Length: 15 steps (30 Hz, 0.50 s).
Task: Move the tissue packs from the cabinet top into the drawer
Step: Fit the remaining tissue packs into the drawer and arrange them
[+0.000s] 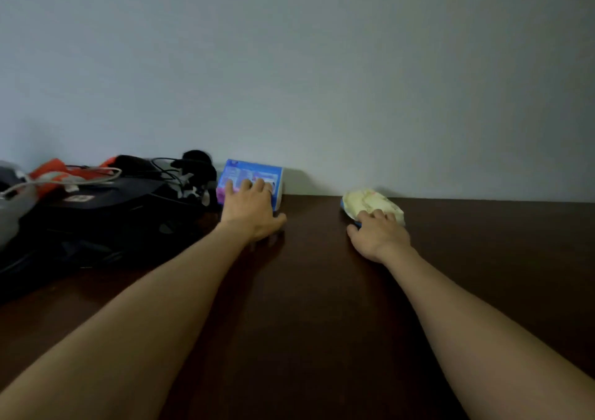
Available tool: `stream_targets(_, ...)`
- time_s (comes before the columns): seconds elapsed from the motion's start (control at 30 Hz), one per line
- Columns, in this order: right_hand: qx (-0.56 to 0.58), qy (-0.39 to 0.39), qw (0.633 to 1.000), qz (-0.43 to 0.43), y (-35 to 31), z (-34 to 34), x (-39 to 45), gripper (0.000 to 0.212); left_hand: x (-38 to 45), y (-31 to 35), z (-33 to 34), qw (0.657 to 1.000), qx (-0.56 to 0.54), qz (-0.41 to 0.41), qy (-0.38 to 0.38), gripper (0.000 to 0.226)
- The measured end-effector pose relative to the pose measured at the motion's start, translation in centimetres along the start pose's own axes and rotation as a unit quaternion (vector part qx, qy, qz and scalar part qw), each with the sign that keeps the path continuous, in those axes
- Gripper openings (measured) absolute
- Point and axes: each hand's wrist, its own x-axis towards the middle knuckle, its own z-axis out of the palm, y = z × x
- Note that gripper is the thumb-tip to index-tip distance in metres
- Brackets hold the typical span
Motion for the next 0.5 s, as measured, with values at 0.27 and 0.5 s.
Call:
stream_targets(0.27,-0.025,-0.006,0.999,-0.039,-1.3,-2.1,-8.2,0.047,-8.5,0.3,-5.6,0.991,-0.043,0.077,0.100,0.035)
stream_targets(0.5,-0.025,0.002,0.999,-0.044,-1.7,-2.3,-10.9,0.045,-6.3,-0.4,-7.9,0.998,-0.045,-0.002,0.033,0.089)
